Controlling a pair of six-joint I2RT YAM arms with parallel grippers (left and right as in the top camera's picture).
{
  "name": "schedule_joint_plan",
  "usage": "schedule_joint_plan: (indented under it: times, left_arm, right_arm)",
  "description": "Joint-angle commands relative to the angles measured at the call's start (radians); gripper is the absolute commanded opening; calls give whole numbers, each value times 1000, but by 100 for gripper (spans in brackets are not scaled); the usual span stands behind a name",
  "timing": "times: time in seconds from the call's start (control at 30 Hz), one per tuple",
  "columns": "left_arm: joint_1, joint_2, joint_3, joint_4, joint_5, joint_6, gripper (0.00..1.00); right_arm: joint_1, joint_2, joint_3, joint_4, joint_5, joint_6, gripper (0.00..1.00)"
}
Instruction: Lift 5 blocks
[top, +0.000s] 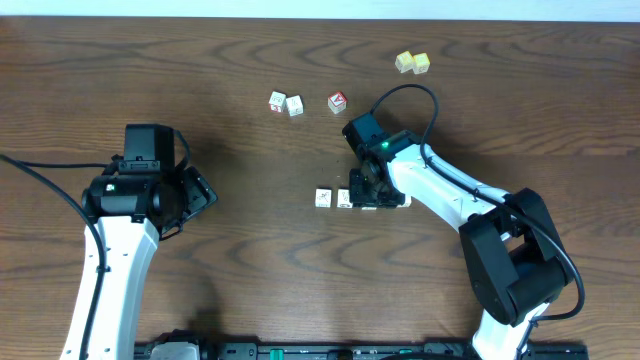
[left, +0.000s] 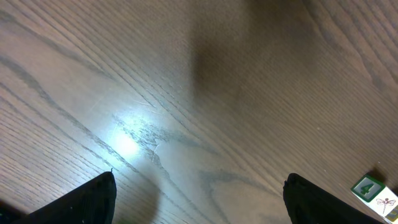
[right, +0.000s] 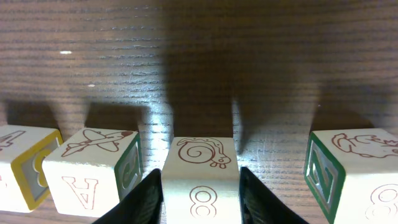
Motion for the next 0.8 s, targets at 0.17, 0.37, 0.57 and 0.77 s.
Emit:
schedule_joint_plan:
  times: [0.17,0.37,0.57,0.77]
  left_arm:
    - [5,3,-2,-3,-9,-2,86]
    - [5,3,-2,-3,-9,-2,86]
    - [5,3,-2,-3,-9,-2,86]
    - [5,3,-2,-3,-9,-2,86]
  right_arm:
    - [-8,-6,28,-37,-4,-24,45]
    - [-30,-6,109,-125,-4,-51,46]
    - [-71,-6,251,-226,-5,-125,46]
    - [-173,-6,361,-298,1,-254,61]
